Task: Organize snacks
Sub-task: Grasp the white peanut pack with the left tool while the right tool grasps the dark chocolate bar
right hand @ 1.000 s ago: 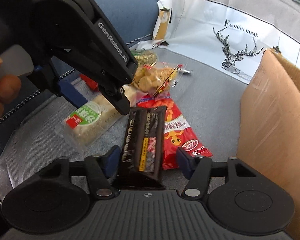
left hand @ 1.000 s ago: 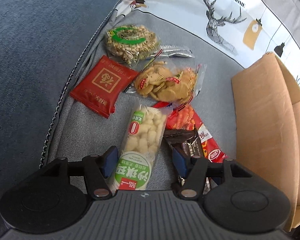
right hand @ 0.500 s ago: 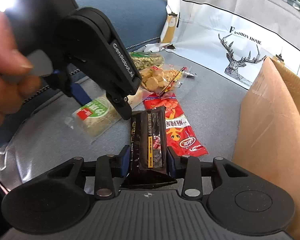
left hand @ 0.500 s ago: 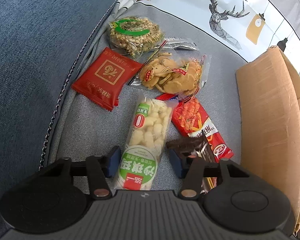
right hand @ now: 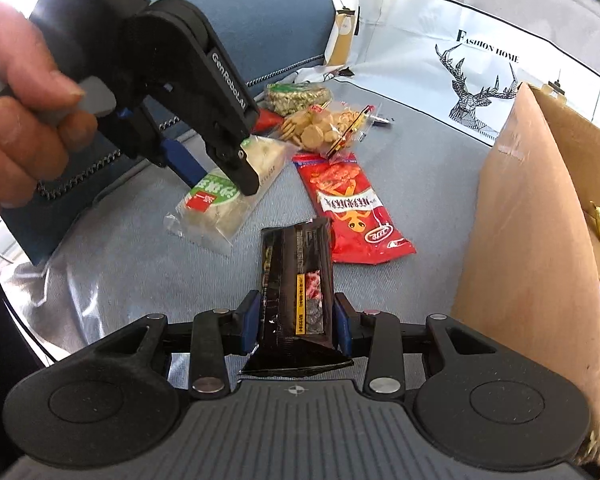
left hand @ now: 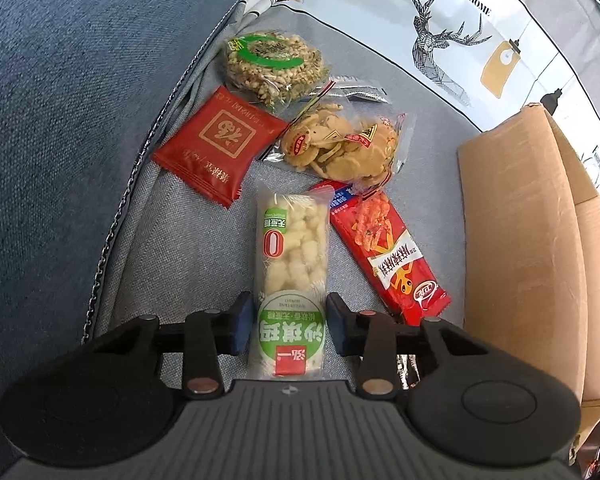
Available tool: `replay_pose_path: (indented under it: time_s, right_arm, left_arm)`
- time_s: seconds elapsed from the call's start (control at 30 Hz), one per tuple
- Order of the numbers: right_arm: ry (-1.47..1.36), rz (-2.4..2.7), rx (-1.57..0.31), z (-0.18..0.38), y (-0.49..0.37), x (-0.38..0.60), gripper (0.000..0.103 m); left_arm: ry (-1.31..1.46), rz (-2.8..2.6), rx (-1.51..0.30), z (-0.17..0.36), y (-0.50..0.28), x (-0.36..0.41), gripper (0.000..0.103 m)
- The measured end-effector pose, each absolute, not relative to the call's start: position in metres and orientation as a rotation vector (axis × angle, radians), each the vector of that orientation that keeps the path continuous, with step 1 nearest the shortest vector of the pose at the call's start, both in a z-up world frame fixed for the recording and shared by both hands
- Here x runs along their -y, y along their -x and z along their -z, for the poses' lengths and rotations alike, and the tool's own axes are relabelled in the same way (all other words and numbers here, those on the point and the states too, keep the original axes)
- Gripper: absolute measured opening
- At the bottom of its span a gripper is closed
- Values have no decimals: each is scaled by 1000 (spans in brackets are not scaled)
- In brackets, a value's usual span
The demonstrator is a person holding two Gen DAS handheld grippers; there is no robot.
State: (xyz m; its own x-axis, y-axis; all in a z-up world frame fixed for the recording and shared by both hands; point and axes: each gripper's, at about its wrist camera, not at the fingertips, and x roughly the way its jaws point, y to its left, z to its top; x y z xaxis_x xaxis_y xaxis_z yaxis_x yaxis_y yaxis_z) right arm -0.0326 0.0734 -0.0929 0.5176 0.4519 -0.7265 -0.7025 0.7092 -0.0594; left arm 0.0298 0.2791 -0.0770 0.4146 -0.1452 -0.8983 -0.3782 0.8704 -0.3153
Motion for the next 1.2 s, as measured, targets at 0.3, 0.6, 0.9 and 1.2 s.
replay_pose_path:
  time_s: [0.3,0.6,0.9,1.2]
  right_arm:
    - [360,-715,-755,96,27,-77,52]
    - [354,-711,-779,101,20,-79,51]
    - [357,-724,-733,95,25,-77,41]
    - [378,-714,-768,99,23,-80,41]
  left_arm:
    - [498,-168,-1168,81,-40,-268,58]
    - [440,-181,-1179,83,-50,-254,61]
    - [441,-195,-1168,83,-46,-260,43]
    - [454,-180,-1165,82,-46,-261,42]
